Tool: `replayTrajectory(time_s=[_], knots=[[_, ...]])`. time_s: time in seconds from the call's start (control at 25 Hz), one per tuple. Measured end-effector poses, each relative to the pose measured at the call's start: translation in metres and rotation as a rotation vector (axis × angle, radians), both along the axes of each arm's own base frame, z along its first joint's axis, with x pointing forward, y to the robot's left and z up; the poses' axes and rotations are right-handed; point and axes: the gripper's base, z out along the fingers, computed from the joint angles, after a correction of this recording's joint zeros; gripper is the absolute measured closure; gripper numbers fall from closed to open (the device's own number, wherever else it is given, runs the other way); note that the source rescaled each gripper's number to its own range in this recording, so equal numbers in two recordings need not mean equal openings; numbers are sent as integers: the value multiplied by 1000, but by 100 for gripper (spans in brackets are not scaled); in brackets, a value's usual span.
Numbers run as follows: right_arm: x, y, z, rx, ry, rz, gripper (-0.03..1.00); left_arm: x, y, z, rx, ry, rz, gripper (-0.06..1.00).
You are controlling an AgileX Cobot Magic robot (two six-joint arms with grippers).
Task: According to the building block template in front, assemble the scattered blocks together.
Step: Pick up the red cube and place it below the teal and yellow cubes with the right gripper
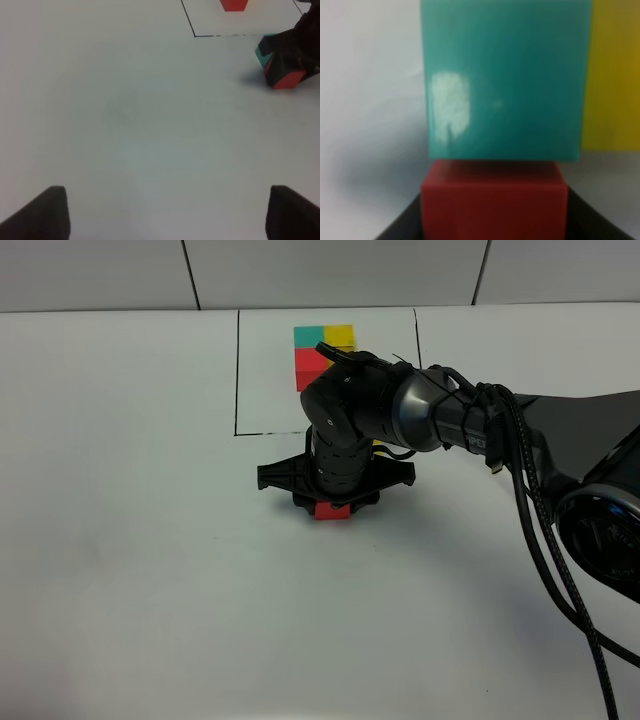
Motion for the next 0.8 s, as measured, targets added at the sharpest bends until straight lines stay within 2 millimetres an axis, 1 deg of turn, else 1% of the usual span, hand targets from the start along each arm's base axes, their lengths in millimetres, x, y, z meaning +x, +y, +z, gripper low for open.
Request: replayTrajectory(time_s=[0.8], knots=[[4,-2,-2,1,-14,-2,95,0,0,0,-1,0,0,20]])
